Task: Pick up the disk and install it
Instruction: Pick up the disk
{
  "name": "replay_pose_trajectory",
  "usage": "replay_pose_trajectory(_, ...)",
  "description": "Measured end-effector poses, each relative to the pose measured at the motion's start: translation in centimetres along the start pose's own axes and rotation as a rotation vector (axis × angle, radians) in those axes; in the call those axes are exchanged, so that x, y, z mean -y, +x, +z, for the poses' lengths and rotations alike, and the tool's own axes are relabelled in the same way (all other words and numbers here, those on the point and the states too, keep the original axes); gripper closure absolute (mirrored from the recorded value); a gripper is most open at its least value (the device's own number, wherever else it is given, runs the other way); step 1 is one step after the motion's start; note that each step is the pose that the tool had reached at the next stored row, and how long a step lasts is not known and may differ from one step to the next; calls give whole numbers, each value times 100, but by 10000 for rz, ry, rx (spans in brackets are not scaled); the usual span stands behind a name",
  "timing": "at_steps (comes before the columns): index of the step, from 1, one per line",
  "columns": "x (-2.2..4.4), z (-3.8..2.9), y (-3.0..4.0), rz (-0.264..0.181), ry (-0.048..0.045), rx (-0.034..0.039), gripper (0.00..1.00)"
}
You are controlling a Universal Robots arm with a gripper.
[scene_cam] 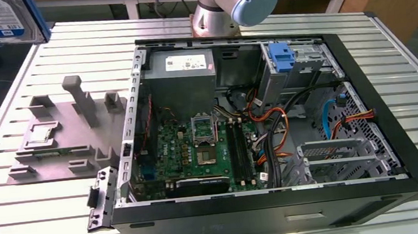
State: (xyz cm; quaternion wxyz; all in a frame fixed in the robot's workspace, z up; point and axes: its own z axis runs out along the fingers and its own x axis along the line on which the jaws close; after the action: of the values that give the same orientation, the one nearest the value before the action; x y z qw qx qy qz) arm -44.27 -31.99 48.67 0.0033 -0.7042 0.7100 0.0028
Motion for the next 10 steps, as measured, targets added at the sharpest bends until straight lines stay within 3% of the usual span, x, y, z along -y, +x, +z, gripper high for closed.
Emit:
replay_pose_trajectory(5,0,-78,-1,0,1,0,63)
replay_pose_trajectory(10,0,-79,54,0,6,0,63)
